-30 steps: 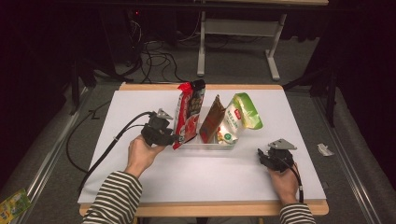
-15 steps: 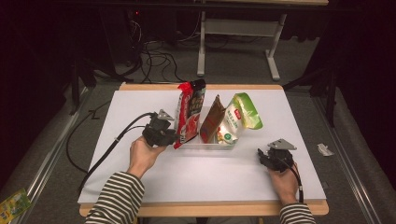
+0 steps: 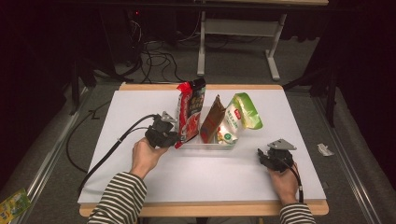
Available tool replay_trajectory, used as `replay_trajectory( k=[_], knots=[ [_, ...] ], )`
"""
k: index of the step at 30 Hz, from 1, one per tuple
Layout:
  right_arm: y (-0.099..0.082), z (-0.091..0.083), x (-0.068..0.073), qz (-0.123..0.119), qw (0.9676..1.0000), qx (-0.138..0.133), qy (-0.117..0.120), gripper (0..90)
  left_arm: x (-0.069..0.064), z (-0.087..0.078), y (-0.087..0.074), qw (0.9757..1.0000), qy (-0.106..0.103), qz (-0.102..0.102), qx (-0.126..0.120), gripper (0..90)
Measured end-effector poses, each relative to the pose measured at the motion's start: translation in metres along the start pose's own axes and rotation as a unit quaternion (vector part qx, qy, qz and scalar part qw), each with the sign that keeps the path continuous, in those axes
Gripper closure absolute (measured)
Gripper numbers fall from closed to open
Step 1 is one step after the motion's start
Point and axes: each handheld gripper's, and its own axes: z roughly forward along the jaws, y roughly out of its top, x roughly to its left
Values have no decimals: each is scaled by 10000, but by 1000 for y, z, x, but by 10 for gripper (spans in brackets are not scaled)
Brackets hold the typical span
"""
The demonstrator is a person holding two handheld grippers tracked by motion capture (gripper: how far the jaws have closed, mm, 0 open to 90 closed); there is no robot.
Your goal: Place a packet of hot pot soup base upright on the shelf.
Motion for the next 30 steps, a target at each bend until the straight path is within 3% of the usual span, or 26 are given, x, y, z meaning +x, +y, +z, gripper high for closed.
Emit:
replay_trajectory(
  k=[9,18,25,30],
  knots=[
    [0,0,0,-12,10000,-3,-2,448,1,15,-6,9998,-49,-45,208,775],
    [0,0,0,0,10000,6,-7,449,6,19,-6,9991,-164,-278,272,785],
    [0,0,1,-3,10000,3,-15,449,6,20,-6,9990,-130,-332,286,789],
    [0,0,1,-17,10000,-3,-19,449,4,18,-6,9987,-236,-363,253,713]
  ],
)
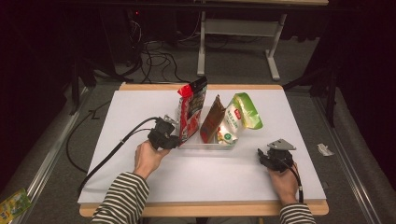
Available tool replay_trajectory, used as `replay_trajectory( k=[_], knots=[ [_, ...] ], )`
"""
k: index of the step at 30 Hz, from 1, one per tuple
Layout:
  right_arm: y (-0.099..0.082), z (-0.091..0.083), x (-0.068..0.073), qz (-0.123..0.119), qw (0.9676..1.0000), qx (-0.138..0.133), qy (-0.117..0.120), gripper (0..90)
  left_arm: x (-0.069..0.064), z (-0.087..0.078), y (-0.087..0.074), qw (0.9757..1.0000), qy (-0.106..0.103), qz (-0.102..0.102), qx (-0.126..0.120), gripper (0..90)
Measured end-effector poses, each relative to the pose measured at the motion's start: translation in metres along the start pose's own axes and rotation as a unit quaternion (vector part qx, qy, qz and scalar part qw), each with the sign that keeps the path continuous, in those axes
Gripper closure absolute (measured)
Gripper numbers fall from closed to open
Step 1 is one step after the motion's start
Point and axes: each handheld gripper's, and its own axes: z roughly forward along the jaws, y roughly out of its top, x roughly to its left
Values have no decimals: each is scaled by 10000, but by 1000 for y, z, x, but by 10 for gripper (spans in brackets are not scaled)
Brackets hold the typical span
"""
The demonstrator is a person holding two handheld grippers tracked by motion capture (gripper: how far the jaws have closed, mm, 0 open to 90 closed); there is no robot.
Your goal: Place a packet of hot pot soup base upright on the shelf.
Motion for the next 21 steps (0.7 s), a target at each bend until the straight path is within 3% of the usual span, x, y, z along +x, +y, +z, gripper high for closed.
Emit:
replay_trajectory(
  k=[3,7,10,15,21],
  knots=[
    [0,0,0,7,10000,-4,5,448,-1,-3,1,9999,-78,-39,-52,669],
    [0,0,0,13,10000,4,4,449,0,-17,5,9986,-209,-198,-444,643],
    [0,0,0,-15,10000,15,4,449,4,-23,8,9975,-92,-302,-628,623],
    [0,0,0,-15,10000,14,4,449,11,-26,12,9971,-9,-381,-657,553],
    [0,0,0,-14,10000,18,1,449,7,-29,25,9969,109,-243,-742,495]
  ],
)
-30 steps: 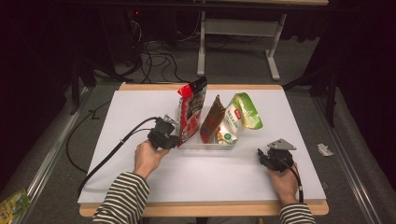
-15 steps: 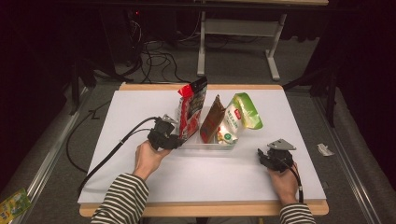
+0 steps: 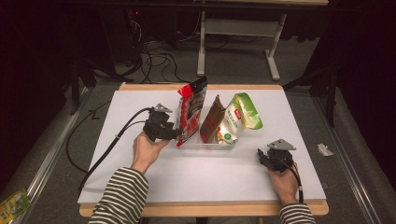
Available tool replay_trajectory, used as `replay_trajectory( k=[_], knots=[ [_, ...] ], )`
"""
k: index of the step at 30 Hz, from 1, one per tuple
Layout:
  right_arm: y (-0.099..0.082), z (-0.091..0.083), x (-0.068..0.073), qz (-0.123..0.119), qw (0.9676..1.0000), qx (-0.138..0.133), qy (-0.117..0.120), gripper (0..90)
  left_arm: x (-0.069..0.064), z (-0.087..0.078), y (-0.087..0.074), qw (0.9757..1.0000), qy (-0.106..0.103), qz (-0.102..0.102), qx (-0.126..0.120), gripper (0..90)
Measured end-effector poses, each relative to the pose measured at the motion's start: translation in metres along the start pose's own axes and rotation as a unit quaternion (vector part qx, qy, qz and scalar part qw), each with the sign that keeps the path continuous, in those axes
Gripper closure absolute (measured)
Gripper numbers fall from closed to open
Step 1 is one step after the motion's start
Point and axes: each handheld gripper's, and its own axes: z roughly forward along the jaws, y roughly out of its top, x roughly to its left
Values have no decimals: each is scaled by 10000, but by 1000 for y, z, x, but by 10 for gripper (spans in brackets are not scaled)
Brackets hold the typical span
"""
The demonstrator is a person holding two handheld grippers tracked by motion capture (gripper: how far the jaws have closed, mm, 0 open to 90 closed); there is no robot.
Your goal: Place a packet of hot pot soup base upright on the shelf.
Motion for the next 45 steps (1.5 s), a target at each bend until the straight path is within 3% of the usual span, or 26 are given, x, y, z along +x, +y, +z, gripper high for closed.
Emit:
replay_trajectory(
  k=[11,16,26,35,45],
  knots=[
    [0,0,0,-14,10000,-13,-11,449,-3,3,18,9997,124,10,-229,457],
    [0,0,0,-10,10000,-6,-4,449,-1,10,22,9997,170,-27,-175,530],
    [0,0,0,-23,10000,4,3,449,-2,11,21,9995,290,38,-138,618],
    [0,0,0,-42,10000,-30,-16,449,-11,12,14,9979,556,207,-247,665],
    [0,0,1,-48,10000,-38,-35,449,-15,14,6,9963,709,155,-463,698]
  ],
)
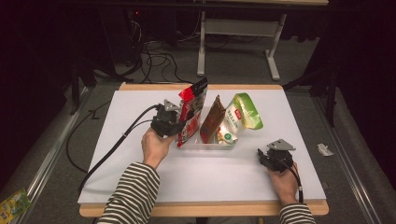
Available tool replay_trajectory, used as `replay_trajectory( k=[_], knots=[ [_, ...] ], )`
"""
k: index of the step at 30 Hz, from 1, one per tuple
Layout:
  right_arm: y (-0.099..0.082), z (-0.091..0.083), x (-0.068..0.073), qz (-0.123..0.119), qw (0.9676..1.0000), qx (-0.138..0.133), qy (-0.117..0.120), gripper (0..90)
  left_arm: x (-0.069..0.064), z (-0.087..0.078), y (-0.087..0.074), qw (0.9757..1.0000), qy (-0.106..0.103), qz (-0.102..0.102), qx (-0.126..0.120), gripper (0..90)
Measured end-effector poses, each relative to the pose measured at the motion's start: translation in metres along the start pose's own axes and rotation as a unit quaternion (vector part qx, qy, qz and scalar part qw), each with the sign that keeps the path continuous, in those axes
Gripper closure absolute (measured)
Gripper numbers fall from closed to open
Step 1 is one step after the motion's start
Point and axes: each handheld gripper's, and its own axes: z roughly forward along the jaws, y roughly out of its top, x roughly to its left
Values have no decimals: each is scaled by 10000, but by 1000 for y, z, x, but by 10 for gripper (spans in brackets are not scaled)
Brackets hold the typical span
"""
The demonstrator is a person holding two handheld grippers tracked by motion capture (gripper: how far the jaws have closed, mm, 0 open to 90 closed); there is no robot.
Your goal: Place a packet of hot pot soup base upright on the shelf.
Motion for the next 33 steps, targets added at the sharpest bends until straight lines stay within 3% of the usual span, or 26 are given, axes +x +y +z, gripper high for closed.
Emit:
replay_trajectory(
  k=[13,17,21,33],
  knots=[
    [0,0,0,-4,10000,-1,-3,449,-1,4,-5,10000,64,-16,25,783],
    [0,0,0,3,10000,1,-5,449,-3,10,-17,9998,69,20,208,783],
    [0,0,0,18,10000,33,30,449,5,9,-22,9997,-56,-174,163,778],
    [0,0,-1,42,10000,25,26,449,6,0,-21,9993,-338,-124,21,593]
  ],
)
